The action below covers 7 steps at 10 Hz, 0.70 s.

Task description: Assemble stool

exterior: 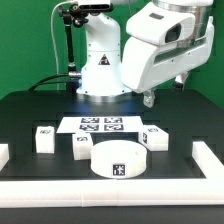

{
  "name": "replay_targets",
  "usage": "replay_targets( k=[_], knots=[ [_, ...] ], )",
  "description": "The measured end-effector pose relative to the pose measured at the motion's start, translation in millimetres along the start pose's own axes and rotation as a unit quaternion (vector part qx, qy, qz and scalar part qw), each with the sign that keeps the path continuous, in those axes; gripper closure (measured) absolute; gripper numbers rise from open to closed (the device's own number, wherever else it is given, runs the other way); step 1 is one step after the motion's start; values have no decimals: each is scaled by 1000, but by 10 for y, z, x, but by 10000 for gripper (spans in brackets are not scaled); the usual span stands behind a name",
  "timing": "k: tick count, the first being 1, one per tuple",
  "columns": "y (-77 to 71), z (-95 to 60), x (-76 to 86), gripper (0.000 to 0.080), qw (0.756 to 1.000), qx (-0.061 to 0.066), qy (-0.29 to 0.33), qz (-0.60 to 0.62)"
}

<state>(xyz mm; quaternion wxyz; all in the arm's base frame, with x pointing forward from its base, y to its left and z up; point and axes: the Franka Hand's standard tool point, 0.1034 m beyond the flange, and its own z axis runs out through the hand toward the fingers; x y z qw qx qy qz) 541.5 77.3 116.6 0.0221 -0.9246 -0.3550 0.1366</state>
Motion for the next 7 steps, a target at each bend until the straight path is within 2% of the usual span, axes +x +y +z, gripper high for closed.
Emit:
replay_targets(
  k=[5,6,7],
  knots=[
    [-3,5,-1,150,1000,0,0,0],
    [27,19,5,150,1000,-3,9,-14],
    [161,125,-62,150,997,-23,44,-55]
  ],
)
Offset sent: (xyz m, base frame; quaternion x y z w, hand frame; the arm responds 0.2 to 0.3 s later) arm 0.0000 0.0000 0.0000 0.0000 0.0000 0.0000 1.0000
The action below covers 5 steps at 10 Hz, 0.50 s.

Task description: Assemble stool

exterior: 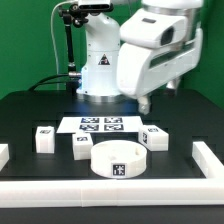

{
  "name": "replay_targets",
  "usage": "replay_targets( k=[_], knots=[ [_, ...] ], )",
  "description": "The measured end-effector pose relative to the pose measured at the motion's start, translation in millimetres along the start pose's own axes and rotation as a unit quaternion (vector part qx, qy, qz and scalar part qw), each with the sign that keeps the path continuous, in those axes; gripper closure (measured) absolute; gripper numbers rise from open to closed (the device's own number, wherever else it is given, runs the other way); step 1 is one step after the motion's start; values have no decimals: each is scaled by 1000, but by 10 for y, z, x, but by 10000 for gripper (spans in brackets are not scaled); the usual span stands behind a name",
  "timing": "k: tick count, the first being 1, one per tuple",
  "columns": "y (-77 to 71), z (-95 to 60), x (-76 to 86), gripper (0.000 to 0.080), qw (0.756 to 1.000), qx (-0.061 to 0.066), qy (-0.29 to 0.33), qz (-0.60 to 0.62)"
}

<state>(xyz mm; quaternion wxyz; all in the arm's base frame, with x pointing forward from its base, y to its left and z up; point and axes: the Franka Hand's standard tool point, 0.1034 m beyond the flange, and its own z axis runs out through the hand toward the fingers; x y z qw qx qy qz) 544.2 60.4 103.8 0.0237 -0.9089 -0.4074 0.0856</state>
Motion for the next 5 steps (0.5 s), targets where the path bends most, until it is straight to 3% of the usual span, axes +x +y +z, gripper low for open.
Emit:
replay_targets(
  k=[1,2,3,5],
  knots=[
    [62,75,-72,150,999,-17,22,-23],
    [143,133,-120,150,998,-25,32,-55],
    [285,161,-148,150,994,-48,54,-80],
    [237,173,-147,150,996,-41,49,-65]
  ],
)
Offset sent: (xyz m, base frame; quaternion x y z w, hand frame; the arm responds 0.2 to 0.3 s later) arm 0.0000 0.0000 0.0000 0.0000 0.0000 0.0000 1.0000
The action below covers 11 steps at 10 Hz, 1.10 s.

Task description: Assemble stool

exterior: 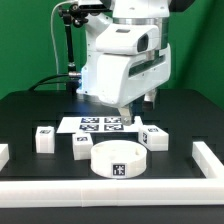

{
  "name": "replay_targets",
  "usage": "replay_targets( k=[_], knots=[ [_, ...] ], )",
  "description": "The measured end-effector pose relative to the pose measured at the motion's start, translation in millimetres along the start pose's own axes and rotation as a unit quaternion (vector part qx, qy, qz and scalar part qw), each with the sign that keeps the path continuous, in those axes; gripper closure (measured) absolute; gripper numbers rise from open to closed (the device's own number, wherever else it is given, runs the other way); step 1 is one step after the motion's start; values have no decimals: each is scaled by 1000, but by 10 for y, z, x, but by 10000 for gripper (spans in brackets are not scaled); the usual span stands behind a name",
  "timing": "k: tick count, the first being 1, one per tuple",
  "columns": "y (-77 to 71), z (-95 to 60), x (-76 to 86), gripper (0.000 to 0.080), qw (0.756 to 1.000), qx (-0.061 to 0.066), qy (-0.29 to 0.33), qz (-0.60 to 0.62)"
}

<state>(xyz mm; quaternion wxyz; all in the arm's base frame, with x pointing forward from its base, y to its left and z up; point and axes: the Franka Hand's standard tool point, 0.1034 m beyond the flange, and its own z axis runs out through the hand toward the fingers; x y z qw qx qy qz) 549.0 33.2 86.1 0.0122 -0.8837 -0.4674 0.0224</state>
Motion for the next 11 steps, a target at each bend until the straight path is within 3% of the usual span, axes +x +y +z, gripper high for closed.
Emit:
replay_targets(
  k=[2,3,6,11],
  knots=[
    [12,15,-18,150,1000,-1,0,-1],
    [58,92,-98,150,999,-20,16,-44],
    [43,330,-274,150,998,-27,26,-54],
    [65,580,-319,150,999,-13,21,-48]
  ],
)
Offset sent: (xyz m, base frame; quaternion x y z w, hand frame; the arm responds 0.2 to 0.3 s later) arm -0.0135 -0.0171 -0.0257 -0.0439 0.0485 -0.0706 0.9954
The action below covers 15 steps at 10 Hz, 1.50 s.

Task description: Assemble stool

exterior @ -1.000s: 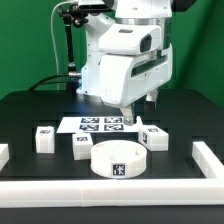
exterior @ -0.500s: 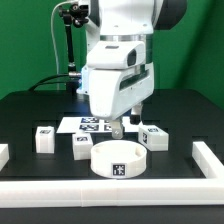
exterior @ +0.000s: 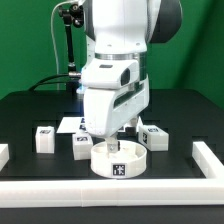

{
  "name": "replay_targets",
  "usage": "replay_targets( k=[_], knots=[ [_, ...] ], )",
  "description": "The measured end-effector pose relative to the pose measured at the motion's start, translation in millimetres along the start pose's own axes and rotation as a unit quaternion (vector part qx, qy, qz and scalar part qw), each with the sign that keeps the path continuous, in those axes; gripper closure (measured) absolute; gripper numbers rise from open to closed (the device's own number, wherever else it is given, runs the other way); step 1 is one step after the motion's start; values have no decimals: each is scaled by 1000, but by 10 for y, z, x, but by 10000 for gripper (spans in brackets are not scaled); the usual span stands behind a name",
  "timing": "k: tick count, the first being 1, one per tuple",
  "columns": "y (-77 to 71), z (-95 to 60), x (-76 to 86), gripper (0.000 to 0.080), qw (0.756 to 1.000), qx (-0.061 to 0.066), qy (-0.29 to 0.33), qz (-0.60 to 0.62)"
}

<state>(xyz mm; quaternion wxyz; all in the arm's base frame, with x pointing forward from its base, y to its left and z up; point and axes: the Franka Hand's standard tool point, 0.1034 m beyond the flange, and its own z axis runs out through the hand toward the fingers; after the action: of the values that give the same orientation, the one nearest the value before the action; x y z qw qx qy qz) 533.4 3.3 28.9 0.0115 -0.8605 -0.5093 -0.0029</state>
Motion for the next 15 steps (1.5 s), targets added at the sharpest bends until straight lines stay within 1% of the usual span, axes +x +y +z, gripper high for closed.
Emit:
replay_targets(
  k=[5,6,7,8,9,15],
  knots=[
    [-74,148,-26,150,1000,13,-5,0],
    [-81,154,-26,178,1000,13,-5,0],
    [-86,157,-21,178,1000,14,-5,0],
    [-87,156,-19,348,1000,14,-5,-1],
    [-83,154,-21,479,1000,13,-5,0],
    [-84,154,-21,479,1000,13,-5,0]
  ],
)
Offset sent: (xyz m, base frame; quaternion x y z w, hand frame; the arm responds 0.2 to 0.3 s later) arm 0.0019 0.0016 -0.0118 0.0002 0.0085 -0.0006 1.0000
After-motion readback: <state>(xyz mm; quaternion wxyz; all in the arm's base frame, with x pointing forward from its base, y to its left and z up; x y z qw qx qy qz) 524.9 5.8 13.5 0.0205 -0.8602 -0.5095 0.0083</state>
